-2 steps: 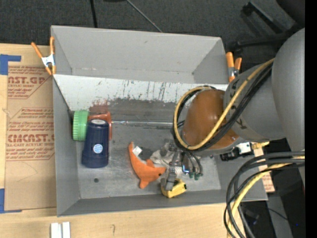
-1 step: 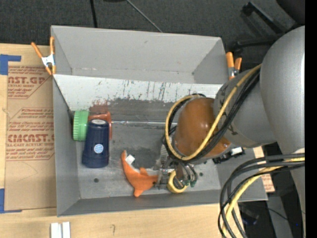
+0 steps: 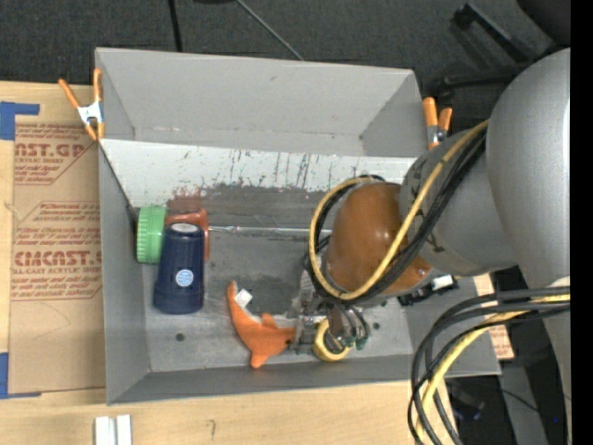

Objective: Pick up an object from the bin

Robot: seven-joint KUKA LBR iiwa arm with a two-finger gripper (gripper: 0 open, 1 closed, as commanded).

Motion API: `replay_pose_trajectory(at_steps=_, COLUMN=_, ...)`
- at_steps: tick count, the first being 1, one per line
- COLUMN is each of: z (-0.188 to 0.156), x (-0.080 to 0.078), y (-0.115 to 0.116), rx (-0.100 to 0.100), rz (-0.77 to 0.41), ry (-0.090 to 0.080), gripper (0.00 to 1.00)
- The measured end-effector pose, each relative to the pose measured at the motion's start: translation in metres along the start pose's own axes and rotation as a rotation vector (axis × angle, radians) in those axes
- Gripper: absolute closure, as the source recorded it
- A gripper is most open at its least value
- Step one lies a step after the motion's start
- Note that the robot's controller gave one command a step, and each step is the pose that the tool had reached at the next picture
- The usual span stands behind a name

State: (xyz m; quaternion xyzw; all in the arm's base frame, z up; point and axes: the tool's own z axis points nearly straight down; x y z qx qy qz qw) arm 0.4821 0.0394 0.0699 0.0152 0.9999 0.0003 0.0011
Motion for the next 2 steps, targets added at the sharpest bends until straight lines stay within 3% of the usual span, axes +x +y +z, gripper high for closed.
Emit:
replay_pose_trajectory(at_steps=1, z=0.000, x=-0.024, y=0.014, rx=0.003, rz=-0.110, ry=0.006, gripper=1.00)
replay_pose_trajectory(at_steps=2, z=-0.200, x=-0.027, y=-0.026, rx=0.000, rz=-0.095, ry=-0.003, gripper=1.00)
